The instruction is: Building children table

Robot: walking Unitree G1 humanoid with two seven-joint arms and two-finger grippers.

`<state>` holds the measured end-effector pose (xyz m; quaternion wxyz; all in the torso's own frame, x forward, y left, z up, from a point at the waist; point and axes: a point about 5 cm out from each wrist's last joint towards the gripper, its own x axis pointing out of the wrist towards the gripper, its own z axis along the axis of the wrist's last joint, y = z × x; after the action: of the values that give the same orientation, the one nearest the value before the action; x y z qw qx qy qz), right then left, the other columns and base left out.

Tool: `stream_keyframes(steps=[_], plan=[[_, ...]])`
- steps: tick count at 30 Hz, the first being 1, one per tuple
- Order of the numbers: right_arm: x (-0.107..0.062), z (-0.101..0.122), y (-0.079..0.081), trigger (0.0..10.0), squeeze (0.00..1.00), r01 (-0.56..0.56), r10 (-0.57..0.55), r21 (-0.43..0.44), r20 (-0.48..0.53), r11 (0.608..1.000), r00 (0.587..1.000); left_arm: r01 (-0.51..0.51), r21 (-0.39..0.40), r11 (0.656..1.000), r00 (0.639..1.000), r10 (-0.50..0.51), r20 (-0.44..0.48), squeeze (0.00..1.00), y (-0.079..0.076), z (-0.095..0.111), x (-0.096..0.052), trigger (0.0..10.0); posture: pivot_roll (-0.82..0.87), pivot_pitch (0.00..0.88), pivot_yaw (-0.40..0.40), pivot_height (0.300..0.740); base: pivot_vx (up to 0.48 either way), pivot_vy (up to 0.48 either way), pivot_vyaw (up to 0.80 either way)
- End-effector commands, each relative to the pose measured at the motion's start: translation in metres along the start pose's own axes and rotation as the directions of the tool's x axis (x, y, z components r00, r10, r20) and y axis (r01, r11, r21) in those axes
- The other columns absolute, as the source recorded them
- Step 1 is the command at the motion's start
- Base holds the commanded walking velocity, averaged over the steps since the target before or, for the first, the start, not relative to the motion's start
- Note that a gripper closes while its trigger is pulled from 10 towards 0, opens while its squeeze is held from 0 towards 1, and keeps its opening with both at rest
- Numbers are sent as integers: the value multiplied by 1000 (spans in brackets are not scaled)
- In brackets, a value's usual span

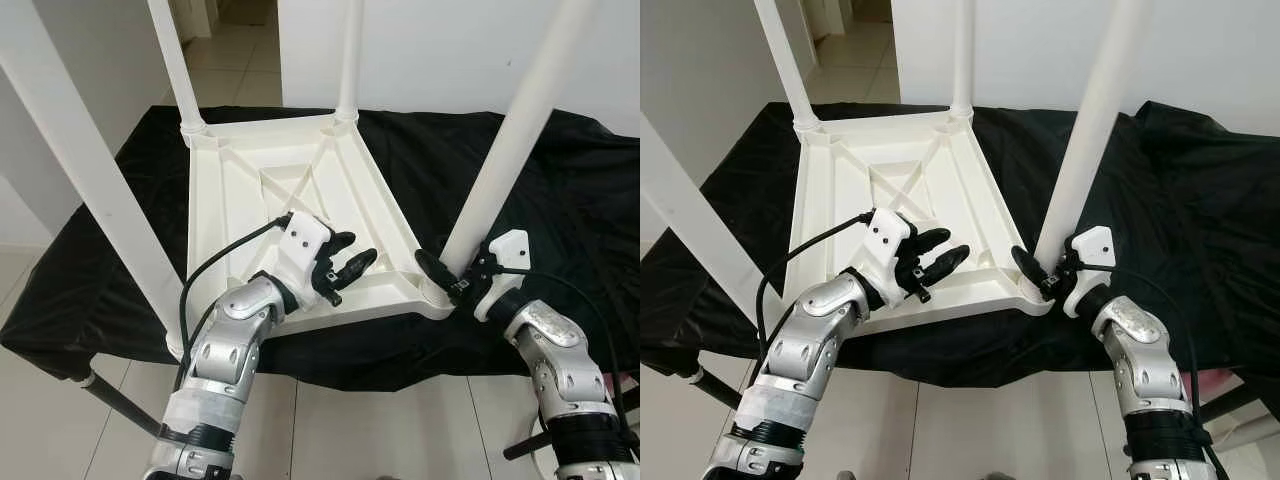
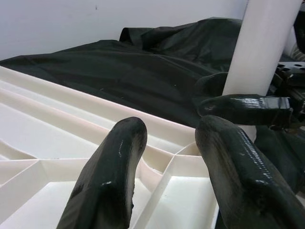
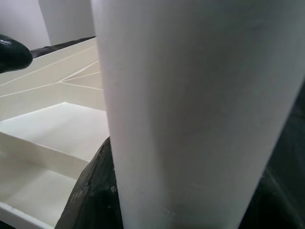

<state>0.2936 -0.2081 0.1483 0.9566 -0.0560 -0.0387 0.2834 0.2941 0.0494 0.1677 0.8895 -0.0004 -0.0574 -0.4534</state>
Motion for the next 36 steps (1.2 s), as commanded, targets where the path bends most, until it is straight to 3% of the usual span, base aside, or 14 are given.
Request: stream_keyframes(steps=[1,6,7,8,23,25,27,29,30,31,32,33,34,36], plan=[[0,-6,1,0,0,-29,29,18,-21,999,999,-5,15,1000,1000,5,11,0,1,5,2,10000,-68,0,15,740,0,0,0],[-2,-7,1,0,0,-22,23,22,-25,1000,999,-5,22,1000,1000,5,13,0,2,6,3,10000,-71,0,16,740,0,0,0],[-2,-6,1,8588,0,-1,2,20,-22,1000,1000,-6,23,1000,1000,5,15,0,2,7,4,10000,-75,0,17,740,0,0,0],[-3,-6,1,10000,0,17,-16,30,-11,999,1000,-6,24,1000,1000,6,16,0,2,8,4,10000,-75,0,17,740,0,0,0],[5,-1,15,10000,0,255,-256,36,18,966,967,-9,7,1000,999,9,46,0,1,14,7,10000,-77,0,7,740,0,0,0],[8,-1,22,10000,0,290,-291,56,21,955,956,-11,8,1000,999,10,47,0,1,14,8,10000,-70,0,4,740,0,0,0],[14,-1,32,10000,0,408,-411,116,5,906,912,-14,10,1000,999,13,49,0,2,14,10,10000,-74,0,3,740,0,0,0],[14,-1,32,10000,0,408,-411,116,5,906,912,-14,10,1000,999,13,49,0,2,14,10,10000,-74,0,3,740,0,0,0],[15,-1,34,10000,0,486,-489,140,-15,863,872,-15,13,1000,999,15,50,0,2,15,10,10000,-74,0,3,740,0,0,0],[13,-3,34,10000,0,599,-602,168,-40,783,798,-16,16,1000,999,15,51,0,2,15,11,10000,-77,0,5,740,0,0,0],[9,-3,34,10000,0,724,-729,193,-62,662,682,-15,19,1000,999,14,53,0,3,15,12,10000,-77,0,5,740,0,0,0],[9,-3,34,10000,0,724,-729,193,-62,662,682,-15,19,1000,999,14,53,0,3,15,12,10000,-77,0,5,740,0,0,0],[5,-3,33,10000,0,777,-781,183,-66,602,621,-14,19,1000,998,13,54,0,3,16,13,10000,-79,0,6,740,0,0,0],[5,-3,33,10000,0,777,-781,183,-66,602,621,-14,19,1000,998,13,54,0,3,16,13,10000,-79,0,6,740,0,0,0]])
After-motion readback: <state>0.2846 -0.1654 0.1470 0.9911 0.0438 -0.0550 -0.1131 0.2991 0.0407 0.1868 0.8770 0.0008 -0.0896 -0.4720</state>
